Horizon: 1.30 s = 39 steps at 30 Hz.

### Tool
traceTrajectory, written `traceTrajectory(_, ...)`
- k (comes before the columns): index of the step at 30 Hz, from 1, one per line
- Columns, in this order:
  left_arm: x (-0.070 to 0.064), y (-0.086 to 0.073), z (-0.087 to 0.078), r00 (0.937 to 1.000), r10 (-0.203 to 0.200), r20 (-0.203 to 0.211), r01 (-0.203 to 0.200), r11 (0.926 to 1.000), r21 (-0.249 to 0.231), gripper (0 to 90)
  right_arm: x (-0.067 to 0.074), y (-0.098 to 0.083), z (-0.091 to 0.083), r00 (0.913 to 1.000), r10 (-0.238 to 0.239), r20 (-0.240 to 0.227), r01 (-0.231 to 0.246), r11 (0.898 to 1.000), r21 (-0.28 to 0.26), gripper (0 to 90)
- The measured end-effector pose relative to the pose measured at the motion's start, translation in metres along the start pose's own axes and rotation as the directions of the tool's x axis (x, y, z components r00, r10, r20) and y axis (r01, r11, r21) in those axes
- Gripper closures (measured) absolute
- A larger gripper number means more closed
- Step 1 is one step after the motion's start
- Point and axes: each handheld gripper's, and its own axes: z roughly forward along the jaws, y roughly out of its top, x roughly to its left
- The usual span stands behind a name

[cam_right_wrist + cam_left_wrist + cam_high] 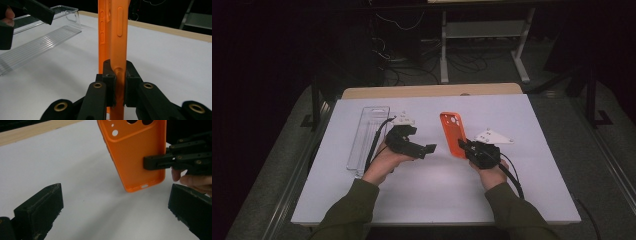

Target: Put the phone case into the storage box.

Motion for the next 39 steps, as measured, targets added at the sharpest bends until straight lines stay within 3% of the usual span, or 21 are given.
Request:
traceTrajectory(4, 0.002, 0.006, 0.002, 1.0, 0.006, -0.002, -0.006, 0.9998, -0.017, 0.0, 0.003, 0.003, 0.006, 1.0, 0.01, 0.002, -0.01, 1.0, -0.004, 80.6)
traceTrajectory(8, 0.003, 0.006, 0.005, 0.9997, -0.024, -0.004, 0.024, 0.9991, -0.035, 0.0, 0.006, 0.005, 0.012, 1.0, 0.001, 0.002, -0.001, 1.0, -0.01, 80.5)
traceTrajectory(10, 0.002, 0.005, 0.005, 0.9998, -0.021, -0.008, 0.02, 0.9992, -0.036, 0.0, 0.008, 0.006, 0.014, 1.0, 0.009, 0.0, -0.009, 1.0, -0.016, 80.5)
traceTrajectory(11, 0.002, 0.006, 0.005, 0.9999, -0.008, -0.007, 0.008, 0.9993, -0.037, 0.0, 0.008, 0.006, 0.014, 0.9999, 0.012, -0.002, -0.012, 1.0, -0.018, 80.5)
traceTrajectory(27, -0.003, 0.004, 0.01, 0.9986, -0.051, -0.014, 0.05, 0.9958, -0.077, 0.0, 0.023, 0.004, 0.016, 0.9991, -0.04, -0.016, 0.04, 0.999, -0.006, 80.5)
traceTrajectory(39, -0.003, 0.004, 0.011, 0.9982, -0.054, -0.025, 0.052, 0.994, -0.097, 0.0, 0.034, 0.003, 0.016, 0.9984, -0.038, -0.042, 0.038, 0.999, -0.002, 80.4)
